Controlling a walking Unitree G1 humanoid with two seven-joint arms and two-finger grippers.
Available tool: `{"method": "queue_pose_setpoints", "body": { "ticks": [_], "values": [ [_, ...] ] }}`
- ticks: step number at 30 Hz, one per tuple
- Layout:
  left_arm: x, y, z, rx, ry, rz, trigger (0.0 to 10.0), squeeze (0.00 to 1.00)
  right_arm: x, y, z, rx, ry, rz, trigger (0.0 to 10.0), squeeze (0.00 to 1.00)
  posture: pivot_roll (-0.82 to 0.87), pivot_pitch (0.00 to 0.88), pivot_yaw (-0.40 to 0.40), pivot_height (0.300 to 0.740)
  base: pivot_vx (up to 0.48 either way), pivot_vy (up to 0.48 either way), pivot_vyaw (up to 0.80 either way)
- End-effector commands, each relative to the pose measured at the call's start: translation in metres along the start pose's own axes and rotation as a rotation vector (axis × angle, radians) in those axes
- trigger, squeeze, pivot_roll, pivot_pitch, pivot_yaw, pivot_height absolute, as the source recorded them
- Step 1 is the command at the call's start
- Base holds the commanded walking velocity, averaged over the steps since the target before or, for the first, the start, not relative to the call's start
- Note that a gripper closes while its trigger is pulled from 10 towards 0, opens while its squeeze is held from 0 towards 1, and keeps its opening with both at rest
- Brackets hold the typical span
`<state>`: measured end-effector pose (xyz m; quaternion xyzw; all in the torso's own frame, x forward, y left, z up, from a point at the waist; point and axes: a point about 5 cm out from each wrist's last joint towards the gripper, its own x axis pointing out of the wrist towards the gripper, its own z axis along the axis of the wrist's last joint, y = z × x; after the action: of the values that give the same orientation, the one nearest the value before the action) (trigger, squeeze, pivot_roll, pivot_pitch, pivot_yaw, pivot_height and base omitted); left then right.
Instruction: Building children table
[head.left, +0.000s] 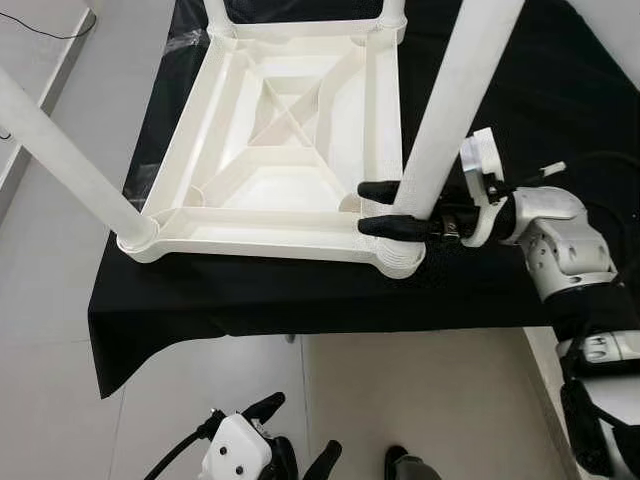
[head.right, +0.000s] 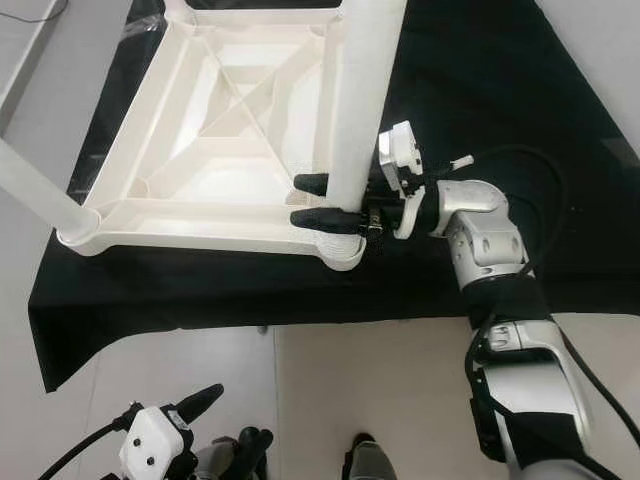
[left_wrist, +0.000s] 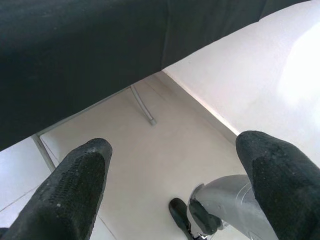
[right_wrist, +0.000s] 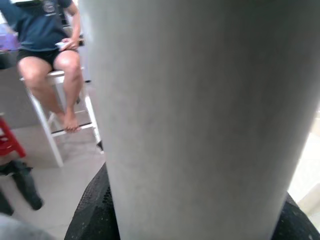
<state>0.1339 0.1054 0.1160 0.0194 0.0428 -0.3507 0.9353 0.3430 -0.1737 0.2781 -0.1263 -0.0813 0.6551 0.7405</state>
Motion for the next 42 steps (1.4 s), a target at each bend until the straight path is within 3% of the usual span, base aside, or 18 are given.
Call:
{"method": "queue_pose_setpoints", "body": {
  "ticks": [1,21,32,42],
  "values": [
    [-0.004,-0.004,-0.003,-0.016,0.027,-0.021,10.0,0.0,0.0,0.008,-0.025,0.096,0.084,0.043,10.0,0.0,0.08,0.379,0.052,0.74,0.0,0.0,0.0],
    [-0.006,-0.006,-0.002,-0.012,0.034,-0.026,10.0,0.0,0.005,-0.001,-0.032,0.077,0.098,-0.015,10.0,0.0,0.09,0.371,0.049,0.74,0.0,0.0,0.0],
    [-0.005,-0.007,-0.001,-0.01,0.034,-0.028,10.0,0.0,0.018,0.006,-0.036,0.088,0.063,0.068,10.0,0.0,0.09,0.372,0.049,0.74,0.0,0.0,0.0],
    [-0.006,-0.008,0.0,-0.007,0.035,-0.026,10.0,0.0,0.03,0.004,-0.032,0.066,0.057,0.091,10.0,0.0,0.1,0.373,0.048,0.74,0.0,0.0,0.0]
  ]
}}
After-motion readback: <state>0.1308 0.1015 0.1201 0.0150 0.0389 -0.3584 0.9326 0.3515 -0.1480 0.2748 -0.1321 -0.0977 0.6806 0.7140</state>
